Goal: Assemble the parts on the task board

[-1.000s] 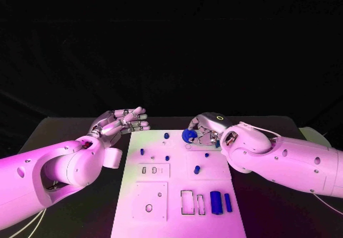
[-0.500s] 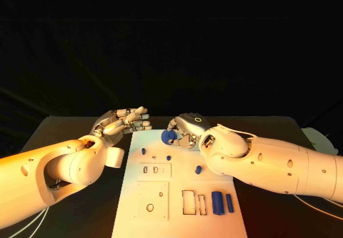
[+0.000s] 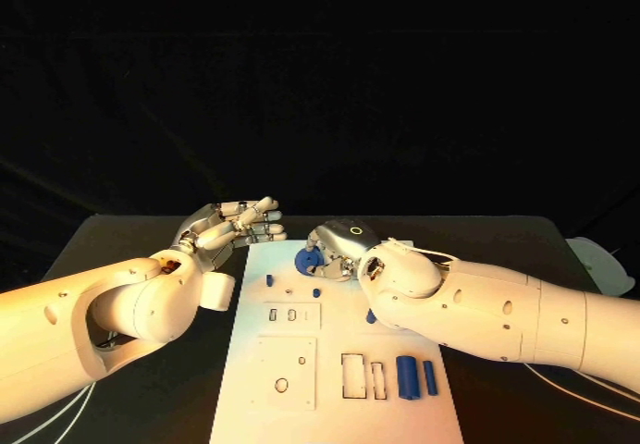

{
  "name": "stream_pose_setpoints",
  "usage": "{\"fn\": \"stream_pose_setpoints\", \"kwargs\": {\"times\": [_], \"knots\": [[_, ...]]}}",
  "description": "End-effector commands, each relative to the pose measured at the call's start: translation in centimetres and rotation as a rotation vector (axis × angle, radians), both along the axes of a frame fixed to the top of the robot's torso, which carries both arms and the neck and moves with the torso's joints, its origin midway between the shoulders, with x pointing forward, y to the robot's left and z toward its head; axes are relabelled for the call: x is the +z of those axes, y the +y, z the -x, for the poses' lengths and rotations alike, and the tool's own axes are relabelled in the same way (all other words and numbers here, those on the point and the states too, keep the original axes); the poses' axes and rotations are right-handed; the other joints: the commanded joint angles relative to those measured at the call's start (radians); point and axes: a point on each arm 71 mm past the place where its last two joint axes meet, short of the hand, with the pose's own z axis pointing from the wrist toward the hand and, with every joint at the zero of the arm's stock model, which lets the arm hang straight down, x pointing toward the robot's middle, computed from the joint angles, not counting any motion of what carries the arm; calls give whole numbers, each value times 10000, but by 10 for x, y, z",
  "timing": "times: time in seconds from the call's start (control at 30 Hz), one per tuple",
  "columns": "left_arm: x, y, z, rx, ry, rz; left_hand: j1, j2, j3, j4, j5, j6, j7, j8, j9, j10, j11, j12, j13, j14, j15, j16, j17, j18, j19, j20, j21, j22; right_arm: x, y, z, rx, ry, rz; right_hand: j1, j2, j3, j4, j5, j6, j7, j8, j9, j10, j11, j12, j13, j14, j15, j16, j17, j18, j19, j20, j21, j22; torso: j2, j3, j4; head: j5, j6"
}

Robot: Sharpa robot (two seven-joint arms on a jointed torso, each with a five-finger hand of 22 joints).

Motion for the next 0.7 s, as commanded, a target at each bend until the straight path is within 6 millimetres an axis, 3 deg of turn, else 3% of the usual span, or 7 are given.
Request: {"fn": "stream_pose_setpoints", "kwargs": {"times": [0.03,0.4,0.57,0.7], "knots": [[2,-2,0,-187,-56,107,103,29,-49,-29,-35,-22,32,-40,-10,-22,39,-67,-12,-24,48,-43,16,44,-21,60,-31,-15,-4,2,0,151,130,348,-67,-15,67,-16,-45,455,-403,33,168,153,-7,6,1450,935,-42,40,2145,-117,771,-38,22,2292,-5,1,-12,24,5],[1,-3,0,-205,-44,108,103,29,-49,-29,-35,-22,32,-40,-10,-22,39,-67,-12,-24,48,-43,16,44,-21,60,-31,-15,-10,3,-4,-40,294,523,-225,-119,135,42,-108,349,-345,-90,152,33,40,-108,1324,928,-7,29,2118,-96,713,-15,-31,2224,-11,5,-9,62,7],[1,-2,0,-203,-27,100,107,30,-51,-32,-36,-22,33,-43,-10,-21,39,-71,-11,-25,49,-48,19,44,-22,60,-32,-16,-10,0,-8,-277,247,431,-440,-275,119,137,-167,178,-256,-243,120,-68,118,-200,1224,923,56,22,2103,-86,680,30,-63,2187,-7,0,-3,53,12],[1,-2,0,-201,-16,95,107,30,-51,-32,-36,-22,33,-43,-10,-21,39,-71,-11,-25,49,-48,19,44,-22,60,-32,-16,-10,0,-8,-315,221,312,-573,-386,120,200,-259,-194,-97,-542,30,-147,254,-270,1150,925,166,26,2114,-78,655,114,-89,2160,-9,1,-13,70,3]]}}
